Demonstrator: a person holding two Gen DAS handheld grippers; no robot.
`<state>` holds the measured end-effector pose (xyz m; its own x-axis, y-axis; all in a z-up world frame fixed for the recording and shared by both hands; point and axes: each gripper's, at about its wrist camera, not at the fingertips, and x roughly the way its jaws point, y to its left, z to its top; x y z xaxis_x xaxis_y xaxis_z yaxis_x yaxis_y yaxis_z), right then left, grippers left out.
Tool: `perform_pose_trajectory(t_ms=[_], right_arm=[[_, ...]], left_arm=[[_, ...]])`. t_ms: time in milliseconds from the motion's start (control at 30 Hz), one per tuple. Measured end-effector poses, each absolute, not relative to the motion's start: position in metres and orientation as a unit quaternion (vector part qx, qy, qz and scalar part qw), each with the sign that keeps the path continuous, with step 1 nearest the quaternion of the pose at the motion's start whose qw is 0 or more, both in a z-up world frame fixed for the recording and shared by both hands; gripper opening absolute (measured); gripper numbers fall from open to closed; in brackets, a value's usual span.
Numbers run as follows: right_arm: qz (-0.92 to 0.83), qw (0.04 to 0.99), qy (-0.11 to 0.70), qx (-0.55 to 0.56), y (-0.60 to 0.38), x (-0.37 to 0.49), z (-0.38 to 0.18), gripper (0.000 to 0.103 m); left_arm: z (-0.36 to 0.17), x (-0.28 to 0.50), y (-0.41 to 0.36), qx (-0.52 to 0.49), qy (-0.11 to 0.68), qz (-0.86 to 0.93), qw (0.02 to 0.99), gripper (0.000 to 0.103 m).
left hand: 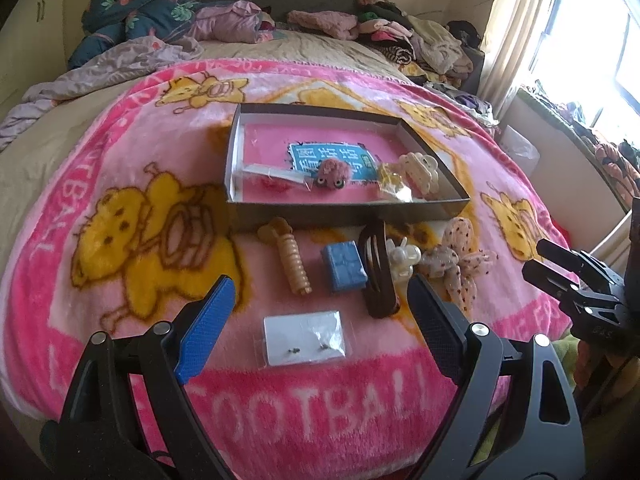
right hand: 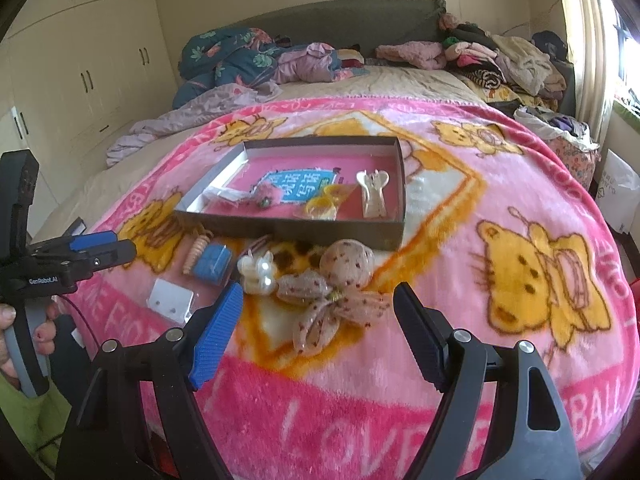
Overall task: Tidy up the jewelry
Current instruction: 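Withdraw both open tools from the box toward the remaining clips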
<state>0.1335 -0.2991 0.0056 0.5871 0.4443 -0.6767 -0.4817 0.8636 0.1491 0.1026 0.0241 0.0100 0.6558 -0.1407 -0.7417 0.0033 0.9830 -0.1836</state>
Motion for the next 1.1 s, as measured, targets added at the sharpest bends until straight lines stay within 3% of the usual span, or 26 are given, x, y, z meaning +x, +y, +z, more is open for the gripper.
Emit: perform_pose_trajectory(t_ms=[800,967,1033,1100], right_arm=[[0.251,0.878,0.406,-0.018,-0.312,0.131,-0.032,0.077],[0.253,0.877,0.408,-0.023,-0.309,0.137,-0.036,0.077],[0.254,0.875,0.411,-0.027,-0.306,0.140,-0.038,0.077],[0.255,0.874,0.413,-0.029,-0.303,0.144,-0.041,0.077]], left_arm=[[-0.024,0.098,-0.009,-0.056,0.450,-0.070,0.889,0.080],[-0.028,0.110,-0.011,-0.061,0.454,-0.073,0.886,0.068],[-0.030,0.118,-0.011,-0.063,0.457,-0.070,0.884,0.058],[-0.032,0.124,-0.010,-0.066,0.460,-0.070,0.883,0.055]])
